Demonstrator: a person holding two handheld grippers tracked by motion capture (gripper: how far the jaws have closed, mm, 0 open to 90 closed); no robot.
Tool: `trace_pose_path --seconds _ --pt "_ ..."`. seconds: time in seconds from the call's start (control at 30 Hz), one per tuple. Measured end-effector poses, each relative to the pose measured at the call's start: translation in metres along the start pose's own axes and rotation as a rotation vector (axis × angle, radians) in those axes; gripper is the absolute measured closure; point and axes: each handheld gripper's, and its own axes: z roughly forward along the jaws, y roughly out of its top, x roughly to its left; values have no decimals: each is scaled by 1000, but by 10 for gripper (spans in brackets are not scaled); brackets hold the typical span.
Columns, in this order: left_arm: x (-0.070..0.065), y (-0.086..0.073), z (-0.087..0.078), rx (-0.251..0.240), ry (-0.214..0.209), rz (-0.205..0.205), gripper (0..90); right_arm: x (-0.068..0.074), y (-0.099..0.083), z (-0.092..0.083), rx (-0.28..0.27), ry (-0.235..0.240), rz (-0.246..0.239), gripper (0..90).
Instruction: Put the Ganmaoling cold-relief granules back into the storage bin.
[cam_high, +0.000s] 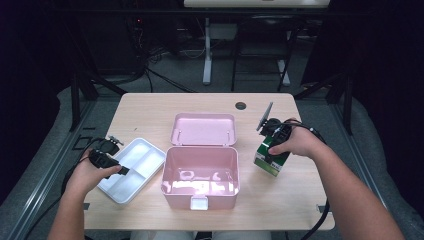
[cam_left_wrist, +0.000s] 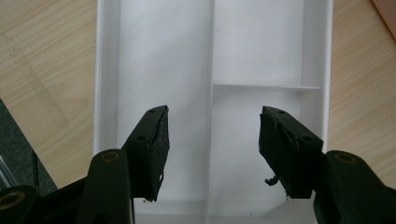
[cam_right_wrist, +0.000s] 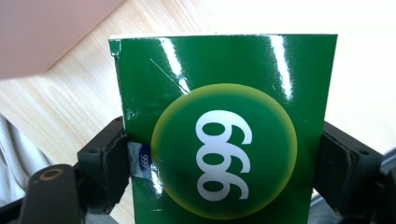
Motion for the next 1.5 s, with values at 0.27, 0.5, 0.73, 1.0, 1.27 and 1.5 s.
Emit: trace_pose_path --seconds 0.27,0.5,0.73,1.0,1.27,1.5 --pt "1 0 1 -1 -7 2 429 29 2 -25 -68 14 -425 166" --pt "1 0 1 -8 -18 -3 429 45 3 -32 -17 60 -530 168" --pt "1 0 0 -8 -18 -1 429 53 8 -43 -9 45 -548 168" --pt "1 0 1 -4 -15 -3 429 76 27 -74 8 51 -546 169" --pt "1 -1 0 -10 -18 -2 429 110 66 -74 4 70 -565 167" --pt "2 -1 0 -16 -23 -6 429 130 95 -64 -10 109 -578 166"
